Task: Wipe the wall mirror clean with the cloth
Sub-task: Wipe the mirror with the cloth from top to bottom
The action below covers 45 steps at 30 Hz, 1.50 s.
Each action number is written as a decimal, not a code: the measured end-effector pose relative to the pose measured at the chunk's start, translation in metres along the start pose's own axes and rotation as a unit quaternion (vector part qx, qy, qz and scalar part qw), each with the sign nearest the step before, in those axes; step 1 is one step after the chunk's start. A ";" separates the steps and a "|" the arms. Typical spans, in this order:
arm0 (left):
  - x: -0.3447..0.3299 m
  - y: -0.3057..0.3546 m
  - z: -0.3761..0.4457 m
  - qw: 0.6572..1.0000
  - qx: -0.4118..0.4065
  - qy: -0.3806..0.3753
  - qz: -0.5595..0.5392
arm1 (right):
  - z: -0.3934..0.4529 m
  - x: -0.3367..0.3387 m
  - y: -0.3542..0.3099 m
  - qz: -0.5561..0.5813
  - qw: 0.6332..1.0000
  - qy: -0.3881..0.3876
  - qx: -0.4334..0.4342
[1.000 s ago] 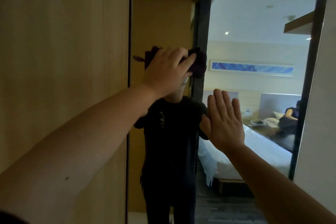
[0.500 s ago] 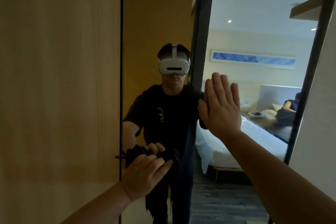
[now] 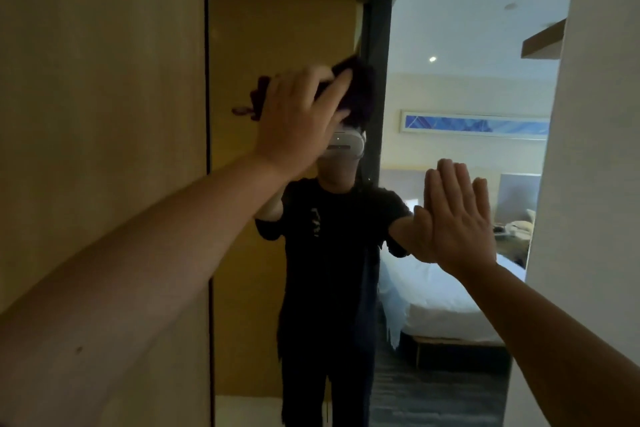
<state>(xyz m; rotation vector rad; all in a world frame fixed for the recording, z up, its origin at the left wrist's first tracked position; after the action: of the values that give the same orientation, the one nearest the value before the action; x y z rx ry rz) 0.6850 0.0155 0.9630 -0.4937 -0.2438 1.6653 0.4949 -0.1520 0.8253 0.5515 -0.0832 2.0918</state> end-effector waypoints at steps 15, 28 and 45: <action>-0.026 0.107 -0.144 0.992 -0.062 -0.107 -0.027 | 0.000 -0.006 0.005 0.015 1.000 0.024 0.010; 0.001 0.172 -0.269 0.971 -0.106 -0.191 -0.100 | -0.005 0.020 0.013 0.056 0.998 -0.023 0.003; -0.083 0.102 0.071 0.990 0.020 -0.139 -0.011 | -0.014 0.006 0.105 0.054 0.998 -0.006 -0.036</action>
<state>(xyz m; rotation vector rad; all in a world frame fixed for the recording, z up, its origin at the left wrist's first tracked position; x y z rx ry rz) 0.5700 -0.0739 0.9970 -0.2262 -0.4188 1.7134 0.4016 -0.2023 0.8307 0.5258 -0.1987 2.1805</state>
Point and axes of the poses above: each hand's wrist, its own z-axis towards the middle knuckle, its own x-axis out of the back of the hand, y = z × x, the point moved 7 cm from there along z, towards the middle knuckle, and after that the axes turned 3 degrees about z, right-handed, at the moved point
